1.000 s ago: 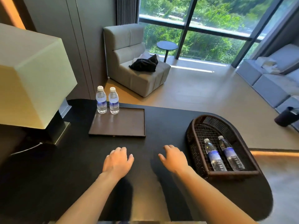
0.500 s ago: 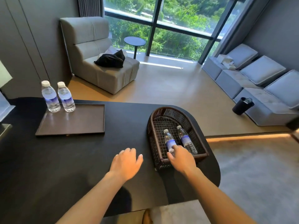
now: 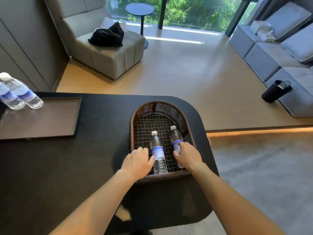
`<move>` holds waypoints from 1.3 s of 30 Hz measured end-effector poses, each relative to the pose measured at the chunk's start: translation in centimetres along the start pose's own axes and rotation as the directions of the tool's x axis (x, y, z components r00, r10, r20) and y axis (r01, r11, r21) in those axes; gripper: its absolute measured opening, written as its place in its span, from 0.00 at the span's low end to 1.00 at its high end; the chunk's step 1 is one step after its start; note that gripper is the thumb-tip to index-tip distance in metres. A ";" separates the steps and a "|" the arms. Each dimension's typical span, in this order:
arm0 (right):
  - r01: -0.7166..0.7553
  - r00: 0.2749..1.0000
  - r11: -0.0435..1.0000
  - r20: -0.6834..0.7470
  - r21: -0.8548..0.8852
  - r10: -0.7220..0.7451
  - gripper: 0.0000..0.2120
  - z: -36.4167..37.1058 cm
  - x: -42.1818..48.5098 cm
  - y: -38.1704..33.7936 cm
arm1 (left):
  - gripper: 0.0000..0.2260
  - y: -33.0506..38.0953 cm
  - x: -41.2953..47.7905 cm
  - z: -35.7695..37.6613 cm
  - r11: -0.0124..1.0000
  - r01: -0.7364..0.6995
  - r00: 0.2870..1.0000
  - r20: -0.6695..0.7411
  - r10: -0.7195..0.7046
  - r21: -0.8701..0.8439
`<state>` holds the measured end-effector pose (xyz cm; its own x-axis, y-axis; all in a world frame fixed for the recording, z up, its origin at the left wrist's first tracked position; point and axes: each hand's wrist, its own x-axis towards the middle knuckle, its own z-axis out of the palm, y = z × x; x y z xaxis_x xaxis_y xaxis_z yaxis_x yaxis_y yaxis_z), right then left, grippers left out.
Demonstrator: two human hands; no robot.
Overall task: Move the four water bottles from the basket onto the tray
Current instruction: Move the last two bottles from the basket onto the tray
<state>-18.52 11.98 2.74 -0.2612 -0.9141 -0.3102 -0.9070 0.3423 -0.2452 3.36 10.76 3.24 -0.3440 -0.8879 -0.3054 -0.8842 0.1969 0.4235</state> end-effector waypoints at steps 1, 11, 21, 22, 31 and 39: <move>0.005 1.000 1.000 0.025 0.009 -0.005 0.15 0.1 1.0 0.5 | 0.19 0.4 0.7 0.5 1.000 0.017 1.000 0.017 -0.017 0.007; 0.024 0.991 0.985 0.128 0.168 -0.046 0.23 2.3 7.6 1.7 | 0.21 3.4 8.2 4.1 0.963 0.252 0.961 0.141 -0.238 -0.092; -0.016 0.972 0.975 0.233 0.224 -0.037 0.24 4.5 11.5 1.8 | 0.28 3.3 13.1 6.6 0.833 0.482 0.876 0.158 -0.455 -0.272; -0.054 0.963 0.966 0.270 0.251 -0.016 0.26 4.6 11.8 1.8 | 0.29 3.2 13.4 6.7 0.808 0.506 0.863 0.166 -0.478 -0.302; -0.241 0.916 0.859 0.399 0.452 0.047 0.26 4.2 12.9 2.5 | 0.22 2.7 13.3 6.9 0.660 0.556 0.814 0.172 -0.554 -0.505; -0.156 0.954 0.781 0.296 0.605 -0.039 0.22 2.4 9.3 3.2 | 0.15 2.4 10.7 4.8 0.669 0.443 0.850 0.044 -0.525 -0.597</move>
<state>-23.06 5.09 -3.14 -0.1162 -0.8214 -0.5584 -0.4673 0.5413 -0.6990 -3.93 3.74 -3.09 0.1578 -0.8400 -0.5191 -0.5550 -0.5102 0.6570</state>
